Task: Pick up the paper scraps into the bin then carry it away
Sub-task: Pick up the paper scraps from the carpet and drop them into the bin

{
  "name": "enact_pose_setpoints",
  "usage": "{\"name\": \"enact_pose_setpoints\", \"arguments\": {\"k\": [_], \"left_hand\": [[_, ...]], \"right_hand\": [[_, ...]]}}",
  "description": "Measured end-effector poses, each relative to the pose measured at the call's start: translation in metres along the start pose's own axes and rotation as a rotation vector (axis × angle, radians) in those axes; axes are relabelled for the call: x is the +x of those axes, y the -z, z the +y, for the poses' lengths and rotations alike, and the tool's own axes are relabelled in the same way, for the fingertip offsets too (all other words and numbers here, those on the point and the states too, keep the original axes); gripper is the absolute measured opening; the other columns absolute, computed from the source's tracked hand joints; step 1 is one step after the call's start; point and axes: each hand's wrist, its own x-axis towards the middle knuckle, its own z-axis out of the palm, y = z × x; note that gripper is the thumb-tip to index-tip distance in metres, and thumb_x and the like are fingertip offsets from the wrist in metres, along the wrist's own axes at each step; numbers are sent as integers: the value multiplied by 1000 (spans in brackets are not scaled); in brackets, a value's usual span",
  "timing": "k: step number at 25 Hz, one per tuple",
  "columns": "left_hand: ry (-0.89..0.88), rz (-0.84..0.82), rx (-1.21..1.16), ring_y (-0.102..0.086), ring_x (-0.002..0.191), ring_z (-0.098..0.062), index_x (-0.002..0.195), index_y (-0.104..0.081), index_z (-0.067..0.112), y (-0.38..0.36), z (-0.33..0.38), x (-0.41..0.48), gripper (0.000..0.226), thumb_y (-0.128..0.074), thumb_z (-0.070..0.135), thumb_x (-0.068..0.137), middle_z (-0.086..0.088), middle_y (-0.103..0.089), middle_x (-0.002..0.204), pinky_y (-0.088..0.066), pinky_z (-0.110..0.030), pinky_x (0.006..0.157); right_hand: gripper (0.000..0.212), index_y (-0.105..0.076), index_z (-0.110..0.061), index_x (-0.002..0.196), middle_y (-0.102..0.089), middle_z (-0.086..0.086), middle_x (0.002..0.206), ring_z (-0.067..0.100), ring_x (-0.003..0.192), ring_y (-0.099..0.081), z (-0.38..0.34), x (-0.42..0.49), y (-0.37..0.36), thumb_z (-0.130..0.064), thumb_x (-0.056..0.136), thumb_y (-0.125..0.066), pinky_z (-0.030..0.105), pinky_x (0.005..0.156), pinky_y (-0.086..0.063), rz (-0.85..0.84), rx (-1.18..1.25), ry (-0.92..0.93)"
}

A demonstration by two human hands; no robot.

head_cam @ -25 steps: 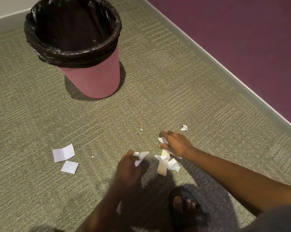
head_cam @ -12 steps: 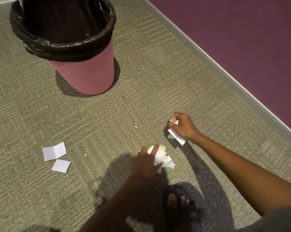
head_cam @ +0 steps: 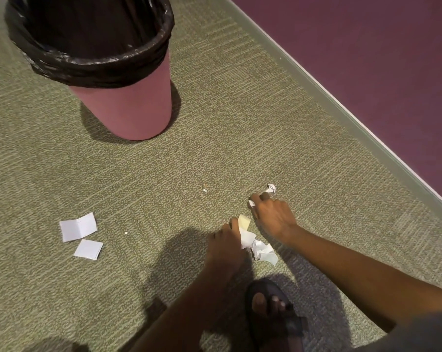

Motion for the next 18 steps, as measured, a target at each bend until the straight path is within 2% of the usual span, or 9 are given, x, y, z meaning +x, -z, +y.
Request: {"name": "enact_pose_setpoints", "arguments": {"k": [2, 5, 7, 9, 10, 12, 14, 16, 18], "left_hand": [[19, 57, -27, -66, 98, -30, 128, -38, 12, 0, -1, 4, 62, -68, 37, 80, -9, -62, 109, -48, -41, 84], [-21, 48, 68, -68, 63, -25, 103, -54, 11, -3, 3, 0, 55, -80, 38, 62, -6, -65, 78, -52, -35, 59], [-97, 52, 137, -60, 43, -21, 88, -50, 12, -14, 2, 2, 49, -81, 26, 53, -3, -59, 59, -46, -29, 46], [-113, 38, 129, -55, 35, -18, 86, -54, 12, -5, -2, 5, 49, -83, 21, 48, -1, -56, 52, -42, -24, 39], [-101, 31, 97, -57, 36, -18, 90, -59, 12, 1, -8, 7, 50, -84, 26, 48, -2, -58, 53, -42, -24, 37], [-47, 86, 9, -65, 50, -24, 109, -60, 9, 30, -17, 8, 51, -77, 32, 66, -6, -64, 64, -48, -27, 44], [30, 242, -131, -66, 66, -30, 122, -50, 6, 74, -31, 9, 45, -63, 26, 83, -12, -65, 78, -51, -32, 56], [139, 250, -399, -64, 79, -29, 123, -42, 9, 137, -46, 10, 35, -54, 23, 94, -12, -63, 91, -52, -35, 65], [165, 379, -556, -59, 66, -15, 116, -45, 11, 200, -63, 10, 26, -55, 21, 95, -7, -62, 84, -47, -20, 49]], "right_hand": [[21, -43, -10, 115, -57, 13, 95, 18, 41, -42, -9, -3, 1, -3, 95, -47, 27, 36, -32, -14, -2, 3], [29, -46, -10, 116, -58, 11, 95, 19, 47, -51, -10, 1, 5, 4, 91, -48, 29, 42, -46, -21, 29, 18], [19, -49, -8, 111, -58, 8, 85, 18, 51, -54, -4, 7, 7, 0, 94, -47, 31, 46, -52, -41, 106, 55], [12, -52, -7, 105, -59, 5, 75, 19, 53, -57, 1, 14, 11, -7, 98, -43, 36, 51, -55, -54, 233, 69], [12, -54, -8, 102, -61, 5, 73, 21, 56, -59, 2, 18, 15, -9, 98, -43, 40, 55, -57, -47, 280, 68], [12, -56, -9, 96, -61, 3, 69, 24, 60, -59, -2, 29, 33, -15, 98, -46, 40, 56, -54, 6, 346, 61], [14, -53, -9, 85, -55, 2, 60, 21, 53, -50, -13, 42, 62, -17, 97, -48, 33, 50, -40, 105, 450, 93], [15, -50, -12, 80, -51, 3, 55, 16, 48, -41, -31, 54, 104, -15, 95, -51, 30, 47, -31, 220, 560, 147], [16, -51, -12, 79, -52, 8, 58, 13, 49, -38, -54, 65, 156, -16, 95, -52, 29, 47, -30, 317, 654, 217]]}}
